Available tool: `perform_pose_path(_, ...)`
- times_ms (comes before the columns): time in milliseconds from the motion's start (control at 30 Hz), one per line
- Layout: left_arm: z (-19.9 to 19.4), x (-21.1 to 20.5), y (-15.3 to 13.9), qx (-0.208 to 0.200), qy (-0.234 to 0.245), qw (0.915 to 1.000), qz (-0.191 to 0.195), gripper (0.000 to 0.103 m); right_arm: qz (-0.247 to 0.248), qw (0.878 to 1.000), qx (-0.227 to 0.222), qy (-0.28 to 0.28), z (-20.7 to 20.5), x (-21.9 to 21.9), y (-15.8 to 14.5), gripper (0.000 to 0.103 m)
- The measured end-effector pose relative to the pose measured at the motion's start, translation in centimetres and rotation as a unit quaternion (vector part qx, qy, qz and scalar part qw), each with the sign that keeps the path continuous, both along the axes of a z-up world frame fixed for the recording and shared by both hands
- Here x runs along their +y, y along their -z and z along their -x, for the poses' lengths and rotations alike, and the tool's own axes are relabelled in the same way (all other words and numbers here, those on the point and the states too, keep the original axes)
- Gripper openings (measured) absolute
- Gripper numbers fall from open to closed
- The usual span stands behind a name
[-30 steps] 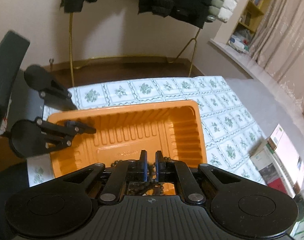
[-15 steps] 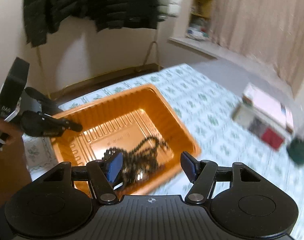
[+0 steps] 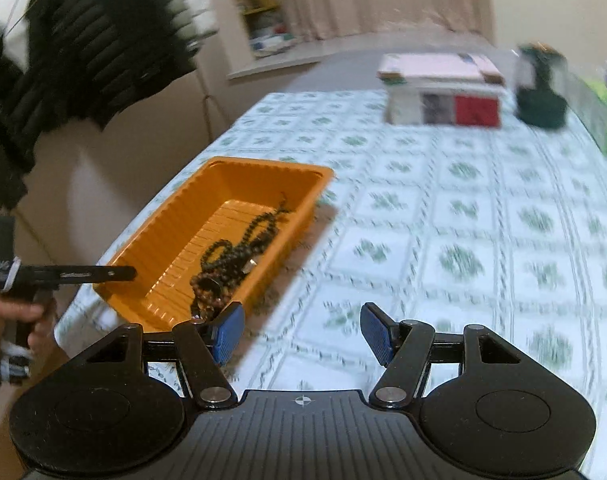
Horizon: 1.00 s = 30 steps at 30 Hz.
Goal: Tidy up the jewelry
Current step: 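Set the orange tray down on the table with the left gripper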
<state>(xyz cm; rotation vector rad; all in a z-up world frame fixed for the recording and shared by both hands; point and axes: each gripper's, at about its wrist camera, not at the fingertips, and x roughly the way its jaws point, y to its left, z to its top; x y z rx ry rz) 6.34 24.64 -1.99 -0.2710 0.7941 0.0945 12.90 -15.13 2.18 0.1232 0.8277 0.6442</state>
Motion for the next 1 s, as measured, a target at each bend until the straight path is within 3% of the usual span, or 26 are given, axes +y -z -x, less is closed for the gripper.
perform_pose_path(33,0.6,-0.1,-0.4,-0.006,-0.008,0.9999,-0.002,0.044,-0.005,1.0,0.009,0.013,0.4,-0.4,0.3,0.064)
perform_pose_path(100,2.0,-0.4,-1.6,-0.024,-0.023,0.9995,-0.003,0.064,-0.007,0.999,0.021,0.035,1.3,-1.0,0.9,0.07)
perform_pose_path(133,2.7,-0.8,-2.1,-0.034,-0.026,0.9991,-0.004,0.07,-0.005,0.999,0.027,0.046,1.7,-1.2,1.1,0.077)
perform_pose_path(200,4.1,-1.9,-3.2,-0.05,-0.028,0.9983,-0.013,0.084,-0.001,0.998,0.035,0.061,2.4,-1.3,1.7,0.08)
perform_pose_path(367,6.1,-6.0,-4.2,-0.058,-0.012,0.9968,-0.053,0.099,0.011,0.995,0.053,0.087,4.1,-1.4,2.3,0.081)
perform_pose_path(633,6.4,-11.9,-3.3,-0.01,0.043,0.9956,-0.083,0.103,0.049,0.993,0.049,0.091,6.5,-1.4,2.7,0.081)
perform_pose_path(1000,6.5,-16.2,-1.7,0.03,0.064,0.9942,-0.081,0.103,0.064,0.991,0.051,0.106,7.4,-2.3,2.9,0.081)
